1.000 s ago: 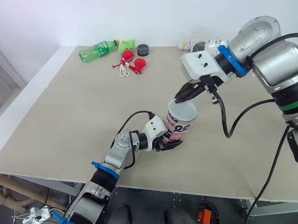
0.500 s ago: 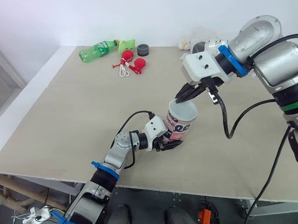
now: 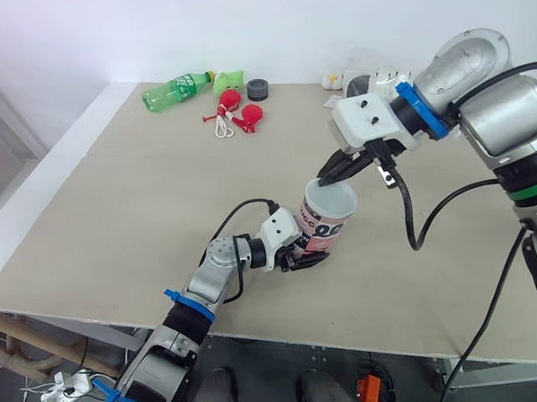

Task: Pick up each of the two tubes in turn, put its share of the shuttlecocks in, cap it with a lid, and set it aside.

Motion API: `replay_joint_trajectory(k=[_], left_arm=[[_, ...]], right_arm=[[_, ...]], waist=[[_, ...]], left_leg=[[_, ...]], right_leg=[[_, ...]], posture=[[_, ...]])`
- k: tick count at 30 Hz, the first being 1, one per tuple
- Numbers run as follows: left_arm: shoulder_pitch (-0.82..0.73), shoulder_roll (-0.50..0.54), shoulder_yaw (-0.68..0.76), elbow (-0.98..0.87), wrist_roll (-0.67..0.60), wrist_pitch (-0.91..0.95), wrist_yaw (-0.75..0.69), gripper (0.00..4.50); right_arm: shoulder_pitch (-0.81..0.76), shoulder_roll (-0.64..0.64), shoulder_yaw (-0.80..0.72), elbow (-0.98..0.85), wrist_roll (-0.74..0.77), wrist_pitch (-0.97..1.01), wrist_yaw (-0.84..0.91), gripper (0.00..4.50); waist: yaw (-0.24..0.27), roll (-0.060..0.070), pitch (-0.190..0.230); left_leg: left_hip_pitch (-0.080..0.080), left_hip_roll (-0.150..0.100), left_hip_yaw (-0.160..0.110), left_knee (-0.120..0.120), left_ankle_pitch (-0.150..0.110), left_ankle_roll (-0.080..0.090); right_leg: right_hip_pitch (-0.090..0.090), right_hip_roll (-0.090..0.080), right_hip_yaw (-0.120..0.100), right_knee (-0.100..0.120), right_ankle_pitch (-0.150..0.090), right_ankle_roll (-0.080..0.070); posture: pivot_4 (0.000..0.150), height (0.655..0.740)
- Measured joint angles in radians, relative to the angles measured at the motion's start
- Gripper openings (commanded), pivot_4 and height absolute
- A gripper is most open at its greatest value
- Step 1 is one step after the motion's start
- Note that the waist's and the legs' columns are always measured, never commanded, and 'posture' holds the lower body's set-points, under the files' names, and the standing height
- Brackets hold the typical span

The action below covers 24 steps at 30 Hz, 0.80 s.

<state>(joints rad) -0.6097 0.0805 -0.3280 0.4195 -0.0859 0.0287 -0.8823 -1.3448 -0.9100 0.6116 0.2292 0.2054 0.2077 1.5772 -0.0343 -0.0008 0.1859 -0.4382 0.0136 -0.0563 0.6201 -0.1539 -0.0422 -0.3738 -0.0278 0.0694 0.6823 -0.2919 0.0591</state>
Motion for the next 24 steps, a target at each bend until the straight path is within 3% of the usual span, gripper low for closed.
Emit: replay_joint_trajectory(k=[7, 8, 11, 16, 17, 24], left_arm=[[0.0, 0.0, 0.0, 0.0, 0.0, 0.003, 0.001, 2.97], [0.0, 0.0, 0.0, 0.0, -0.001, 0.004, 0.001, 2.97], [0.0, 0.001, 0.0, -0.001, -0.001, 0.003, 0.0, 2.97], [0.0, 0.002, 0.0, -0.001, -0.001, 0.001, -0.001, 2.97], [0.0, 0.002, -0.001, -0.001, -0.001, 0.001, -0.001, 2.97], [0.0, 0.003, -0.001, -0.001, -0.001, 0.001, -0.001, 2.97]], right_arm=[[0.0, 0.005, -0.002, 0.003, -0.018, -0.023, 0.0, 0.08], [0.0, 0.007, -0.002, 0.004, -0.019, -0.023, 0.0, 0.7], [0.0, 0.01, -0.003, 0.016, -0.036, -0.021, 0.0, 1.82], [-0.005, 0.02, -0.025, 0.027, -0.047, -0.02, 0.0, 4.25], [-0.006, 0.021, -0.028, 0.03, -0.048, -0.02, 0.0, 4.46], [-0.018, 0.037, -0.033, 0.049, -0.054, -0.011, 0.0, 4.46]], waist=[[0.0, 0.0, 0.0], [0.0, 0.0, 0.0], [0.0, 0.0, 0.0], [0.0, 0.0, 0.0], [0.0, 0.0, 0.0], [0.0, 0.0, 0.0]], left_leg=[[0.0, 0.0, 0.0, 0.0, 0.0, 0.0], [0.0, 0.0, 0.0, 0.0, 0.0, 0.0], [0.0, 0.0, 0.0, 0.0, 0.0, 0.0], [0.0, 0.0, 0.0, 0.0, 0.0, 0.0], [0.0, 0.0, 0.0, 0.0, 0.0, 0.0], [0.0, 0.0, 0.0, 0.0, 0.0, 0.0]], right_leg=[[0.0, 0.0, 0.0, 0.0, 0.0, 0.0], [0.0, 0.0, 0.0, 0.0, 0.0, 0.0], [0.0, 0.0, 0.0, 0.0, 0.0, 0.0], [0.0, 0.0, 0.0, 0.0, 0.0, 0.0], [0.0, 0.0, 0.0, 0.0, 0.0, 0.0], [0.0, 0.0, 0.0, 0.0, 0.0, 0.0]], posture=[[0.15, 0.74], [0.15, 0.74], [0.15, 0.74], [0.15, 0.74], [0.15, 0.74], [0.15, 0.74]])
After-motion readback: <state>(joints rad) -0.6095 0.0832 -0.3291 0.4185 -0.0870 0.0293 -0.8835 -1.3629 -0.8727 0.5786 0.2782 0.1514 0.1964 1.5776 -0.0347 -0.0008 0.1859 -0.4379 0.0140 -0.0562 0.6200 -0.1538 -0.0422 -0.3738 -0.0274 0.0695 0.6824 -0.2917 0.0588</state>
